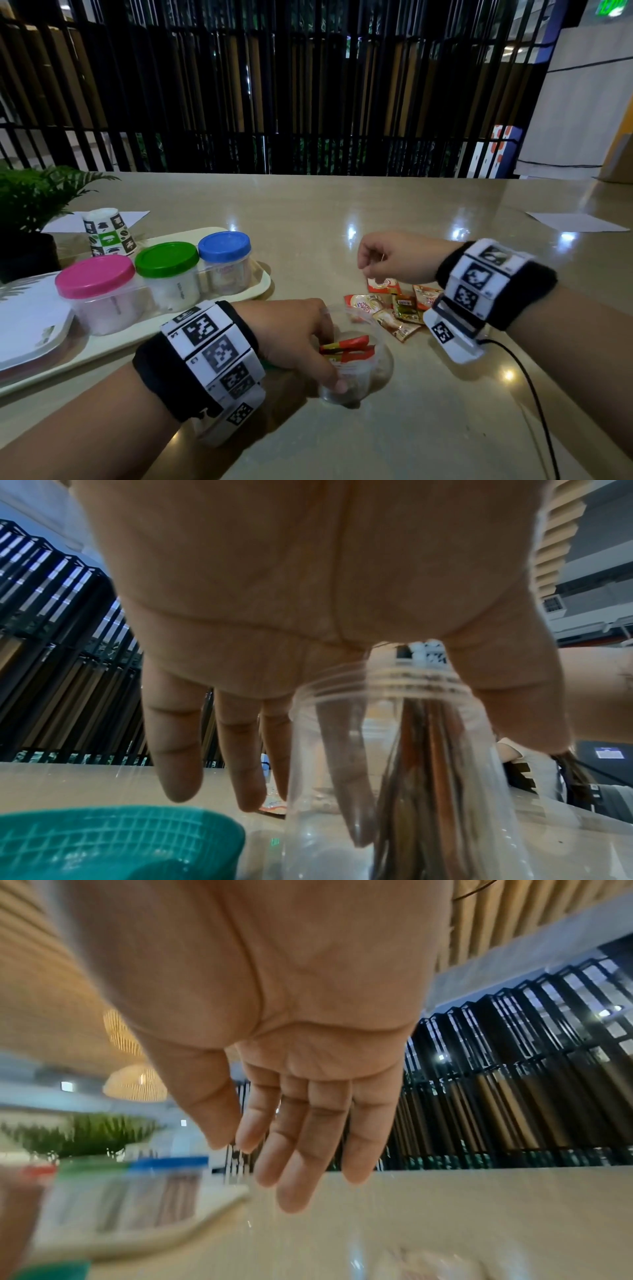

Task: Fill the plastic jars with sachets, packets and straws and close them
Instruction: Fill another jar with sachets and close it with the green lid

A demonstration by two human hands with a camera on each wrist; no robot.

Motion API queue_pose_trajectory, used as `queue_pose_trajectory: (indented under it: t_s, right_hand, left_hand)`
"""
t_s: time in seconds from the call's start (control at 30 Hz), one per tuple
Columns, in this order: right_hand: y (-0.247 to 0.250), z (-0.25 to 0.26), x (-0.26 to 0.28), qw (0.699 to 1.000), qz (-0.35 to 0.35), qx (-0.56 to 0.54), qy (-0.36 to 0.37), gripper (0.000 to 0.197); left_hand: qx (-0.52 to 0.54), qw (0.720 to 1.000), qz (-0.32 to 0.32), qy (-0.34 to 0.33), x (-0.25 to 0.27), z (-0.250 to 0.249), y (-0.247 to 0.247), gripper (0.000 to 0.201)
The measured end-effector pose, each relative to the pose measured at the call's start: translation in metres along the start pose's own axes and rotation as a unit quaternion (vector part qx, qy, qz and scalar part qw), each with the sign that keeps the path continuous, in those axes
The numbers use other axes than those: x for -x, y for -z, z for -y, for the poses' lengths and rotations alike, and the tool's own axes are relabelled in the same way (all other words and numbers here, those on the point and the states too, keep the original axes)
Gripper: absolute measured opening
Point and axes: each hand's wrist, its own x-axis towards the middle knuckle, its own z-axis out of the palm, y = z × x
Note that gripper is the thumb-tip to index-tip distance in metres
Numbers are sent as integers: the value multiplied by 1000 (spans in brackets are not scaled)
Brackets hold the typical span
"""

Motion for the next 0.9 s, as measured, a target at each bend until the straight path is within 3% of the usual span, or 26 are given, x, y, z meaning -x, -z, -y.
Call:
queue_pose_trajectory:
  t_s: [0.07,0.17,0.23,0.33,0.43,0.53,0.7,0.83,0.9]
  right_hand:
    - [-15,-11,-17,995,52,77,-37,19]
    - [-36,-19,-32,987,108,106,-55,47]
    - [-44,-19,-37,985,119,118,-51,62]
    - [-48,-20,-45,981,118,145,-48,68]
    - [-49,-19,-49,974,125,183,-50,58]
    - [-45,-19,-47,976,92,193,-31,29]
    - [-18,-18,-28,998,-32,-10,-48,15]
    - [4,-3,-3,983,-105,-149,-15,2]
    - [11,8,12,973,-124,-196,16,7]
  left_hand:
    - [-7,1000,1,3,0,1,0,59]
    - [-6,1000,3,3,-1,1,-1,58]
    - [1,1000,6,0,-1,1,0,57]
    - [-1,1000,10,3,-2,0,0,58]
    - [12,1000,13,4,-2,0,0,55]
    - [9,1000,16,0,-3,1,1,55]
    - [-4,1000,19,4,-4,4,0,58]
    - [0,1000,16,1,-4,3,1,57]
    - [15,1000,14,-4,-4,3,1,54]
